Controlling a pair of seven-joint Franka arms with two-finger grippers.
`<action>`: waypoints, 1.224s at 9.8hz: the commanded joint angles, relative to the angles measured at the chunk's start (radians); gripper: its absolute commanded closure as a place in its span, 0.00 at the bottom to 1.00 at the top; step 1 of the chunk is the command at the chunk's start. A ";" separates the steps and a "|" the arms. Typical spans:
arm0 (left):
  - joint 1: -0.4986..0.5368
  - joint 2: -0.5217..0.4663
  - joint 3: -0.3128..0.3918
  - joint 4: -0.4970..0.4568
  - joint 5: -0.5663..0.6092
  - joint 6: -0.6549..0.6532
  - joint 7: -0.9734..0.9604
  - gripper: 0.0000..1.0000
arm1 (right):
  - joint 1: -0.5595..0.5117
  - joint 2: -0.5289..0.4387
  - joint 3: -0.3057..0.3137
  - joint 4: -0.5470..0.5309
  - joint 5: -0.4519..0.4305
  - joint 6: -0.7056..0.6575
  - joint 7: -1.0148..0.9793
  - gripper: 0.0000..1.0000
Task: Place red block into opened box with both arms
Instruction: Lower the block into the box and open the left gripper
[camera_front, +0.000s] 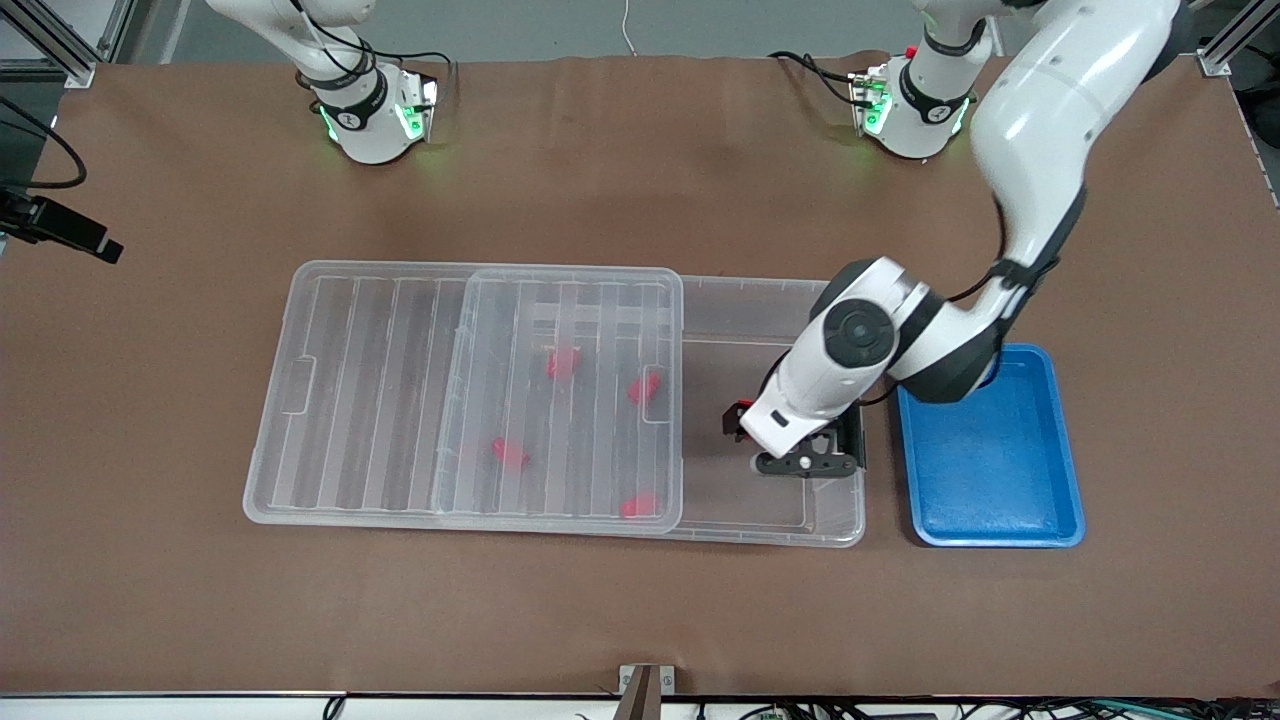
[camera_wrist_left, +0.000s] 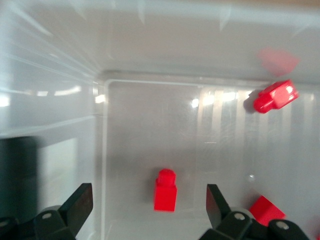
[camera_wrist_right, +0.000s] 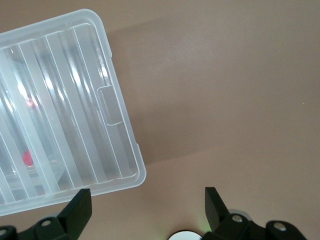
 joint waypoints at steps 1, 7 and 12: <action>0.101 -0.105 -0.063 0.000 -0.023 -0.145 0.002 0.00 | -0.030 -0.016 0.029 -0.017 0.019 0.011 -0.016 0.00; 0.299 -0.355 -0.088 0.060 -0.048 -0.373 0.091 0.00 | -0.030 -0.013 0.026 -0.017 0.006 0.044 -0.115 0.00; 0.434 -0.444 -0.064 0.121 -0.261 -0.522 0.388 0.00 | -0.047 0.113 0.020 -0.260 0.008 0.433 -0.401 0.97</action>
